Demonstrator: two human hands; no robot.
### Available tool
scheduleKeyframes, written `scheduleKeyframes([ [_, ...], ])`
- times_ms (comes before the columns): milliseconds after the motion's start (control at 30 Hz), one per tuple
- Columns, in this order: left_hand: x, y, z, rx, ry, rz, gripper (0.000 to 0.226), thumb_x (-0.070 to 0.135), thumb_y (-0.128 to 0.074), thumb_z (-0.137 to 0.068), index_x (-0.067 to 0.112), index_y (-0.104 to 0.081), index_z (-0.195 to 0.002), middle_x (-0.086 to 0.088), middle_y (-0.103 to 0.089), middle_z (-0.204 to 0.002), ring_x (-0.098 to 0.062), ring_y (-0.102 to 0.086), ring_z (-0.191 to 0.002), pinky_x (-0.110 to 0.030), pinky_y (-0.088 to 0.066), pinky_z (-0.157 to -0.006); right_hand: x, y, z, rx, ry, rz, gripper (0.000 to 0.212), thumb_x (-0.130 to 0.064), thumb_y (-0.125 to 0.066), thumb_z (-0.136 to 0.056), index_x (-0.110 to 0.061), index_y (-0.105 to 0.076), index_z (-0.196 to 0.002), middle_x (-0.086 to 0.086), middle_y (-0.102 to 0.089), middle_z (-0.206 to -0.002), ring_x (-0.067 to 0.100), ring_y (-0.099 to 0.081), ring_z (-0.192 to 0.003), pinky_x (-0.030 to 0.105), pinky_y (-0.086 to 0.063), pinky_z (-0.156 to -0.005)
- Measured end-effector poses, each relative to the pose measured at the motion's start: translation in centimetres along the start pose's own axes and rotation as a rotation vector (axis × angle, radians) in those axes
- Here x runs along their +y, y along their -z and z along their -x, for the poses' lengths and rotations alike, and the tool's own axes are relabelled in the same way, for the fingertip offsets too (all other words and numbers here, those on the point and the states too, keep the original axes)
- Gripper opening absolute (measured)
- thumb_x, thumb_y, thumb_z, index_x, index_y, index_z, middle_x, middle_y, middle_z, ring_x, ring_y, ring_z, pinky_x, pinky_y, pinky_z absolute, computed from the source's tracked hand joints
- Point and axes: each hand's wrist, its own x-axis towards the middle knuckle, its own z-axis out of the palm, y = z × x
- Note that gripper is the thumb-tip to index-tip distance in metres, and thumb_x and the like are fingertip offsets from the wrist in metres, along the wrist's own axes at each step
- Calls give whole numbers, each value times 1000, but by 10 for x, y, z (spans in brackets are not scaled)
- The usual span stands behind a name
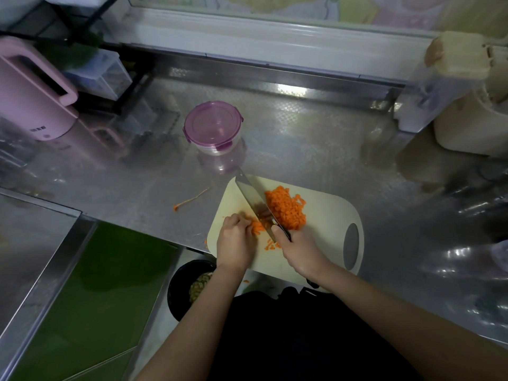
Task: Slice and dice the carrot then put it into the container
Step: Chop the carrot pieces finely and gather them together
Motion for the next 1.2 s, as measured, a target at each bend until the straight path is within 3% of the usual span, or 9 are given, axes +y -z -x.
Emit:
scheduleKeyframes([
  [133,2,1,-3,0,3,-1,16,9,-58,-88,3,-70,-97,-11,-61,-100,-26,-52,-100,-34,-45,-85,-1,1,4,10,30,41,49,-42,-37,-100,-18,-37,-56,-2,-38,-53,14,-38,-51,28,-26,-51],
  [467,1,-1,-8,-33,35,-41,14,9,-60,-86,-2,-67,-90,-13,-59,-95,-29,-50,-96,-38,-44,-79,-11,-5,-6,-14,-10,226,48,-42,-35,-100,-16,-41,-61,2,-44,-58,18,-42,-53,24,-27,-45],
  [600,2,-1,-8,-28,57,-13,13,7,-61,-84,-4,-66,-88,-14,-59,-93,-29,-50,-95,-37,-43,-80,-10,-16,-6,43,4,299,49,-45,-35,-99,-5,-59,-84,16,-62,-79,33,-60,-75,32,-40,-59],
  [700,2,1,-9,-36,60,-5,14,8,-60,-84,-4,-66,-89,-14,-59,-94,-29,-50,-96,-38,-44,-79,-8,-20,-10,63,31,320,52,-47,-35,-98,-2,-61,-93,19,-66,-90,37,-62,-84,38,-48,-70],
  [900,3,3,-7,-29,56,14,12,7,-61,-83,-1,-67,-89,-14,-60,-94,-28,-50,-97,-33,-42,-80,-12,-17,-19,50,12,243,48,-47,-36,-98,-7,-59,-85,15,-68,-85,35,-64,-83,37,-51,-73],
  [1033,-1,5,-8,-37,33,2,16,7,-60,-86,2,-69,-98,-11,-61,-97,-26,-49,-99,-27,-37,-78,-15,-6,-17,31,31,199,44,-40,-37,-100,-15,-48,-66,-5,-49,-58,21,-57,-68,26,-32,-58],
  [1133,-3,3,-8,-36,14,-9,13,7,-62,-84,2,-70,-94,-10,-62,-97,-26,-51,-98,-26,-38,-79,-17,-3,-11,57,60,154,45,-38,-37,-100,-19,-41,-60,-6,-44,-56,10,-45,-55,19,-30,-48],
  [1200,-3,1,-8,-21,20,4,9,6,-64,-82,1,-70,-87,-10,-62,-94,-26,-52,-96,-23,-37,-79,-17,-3,-8,46,67,155,46,-39,-37,-100,-19,-40,-59,-4,-43,-56,11,-42,-54,22,-27,-47],
])
